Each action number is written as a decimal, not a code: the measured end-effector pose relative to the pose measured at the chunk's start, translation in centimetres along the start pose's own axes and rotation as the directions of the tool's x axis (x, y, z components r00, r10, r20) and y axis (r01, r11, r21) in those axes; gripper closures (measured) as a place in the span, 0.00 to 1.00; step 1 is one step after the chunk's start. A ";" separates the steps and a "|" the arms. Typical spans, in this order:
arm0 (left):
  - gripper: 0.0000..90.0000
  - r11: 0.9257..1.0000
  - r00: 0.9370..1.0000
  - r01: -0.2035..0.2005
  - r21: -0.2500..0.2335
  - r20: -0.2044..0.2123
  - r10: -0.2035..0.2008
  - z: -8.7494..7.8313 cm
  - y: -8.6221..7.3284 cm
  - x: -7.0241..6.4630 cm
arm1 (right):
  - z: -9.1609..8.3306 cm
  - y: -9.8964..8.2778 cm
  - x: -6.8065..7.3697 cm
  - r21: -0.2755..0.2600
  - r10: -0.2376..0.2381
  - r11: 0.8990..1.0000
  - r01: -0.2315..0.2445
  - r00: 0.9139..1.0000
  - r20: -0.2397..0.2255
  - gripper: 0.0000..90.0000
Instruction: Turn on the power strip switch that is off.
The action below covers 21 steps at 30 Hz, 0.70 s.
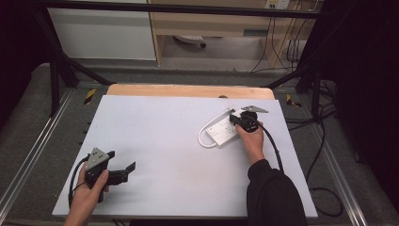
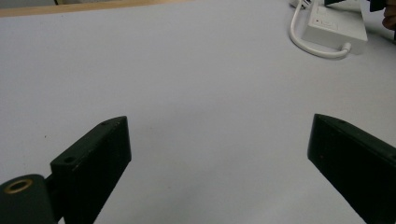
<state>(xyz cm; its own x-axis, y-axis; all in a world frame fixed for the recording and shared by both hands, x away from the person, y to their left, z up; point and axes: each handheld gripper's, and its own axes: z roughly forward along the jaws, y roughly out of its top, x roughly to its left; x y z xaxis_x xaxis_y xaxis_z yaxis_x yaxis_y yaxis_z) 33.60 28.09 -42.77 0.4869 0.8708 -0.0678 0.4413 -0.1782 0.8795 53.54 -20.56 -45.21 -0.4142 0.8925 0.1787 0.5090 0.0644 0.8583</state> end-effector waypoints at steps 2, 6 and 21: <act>0.07 1.000 1.000 0.000 0.001 0.000 0.000 0.0 0.0 0.0 | 0.0 0.1 0.0 -0.002 0.004 1.000 -0.004 1.000 -0.002 1.00; 0.07 1.000 1.000 0.000 0.003 0.001 0.000 0.1 0.0 0.0 | -0.1 0.1 0.0 -0.005 0.013 1.000 -0.013 1.000 -0.007 1.00; 0.07 1.000 1.000 0.001 0.005 0.000 -0.001 0.1 -0.1 0.0 | -0.5 0.4 -0.3 -0.007 0.026 1.000 -0.027 0.999 -0.020 1.00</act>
<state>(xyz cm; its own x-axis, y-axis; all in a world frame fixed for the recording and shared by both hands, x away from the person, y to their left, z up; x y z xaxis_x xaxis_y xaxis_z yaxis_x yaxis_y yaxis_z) 33.63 28.07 -42.85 0.4866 0.8709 -0.0690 0.4460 -0.1798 0.8768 53.49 -21.00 -44.68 -0.4155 0.8848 0.2108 0.5143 0.0374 0.8568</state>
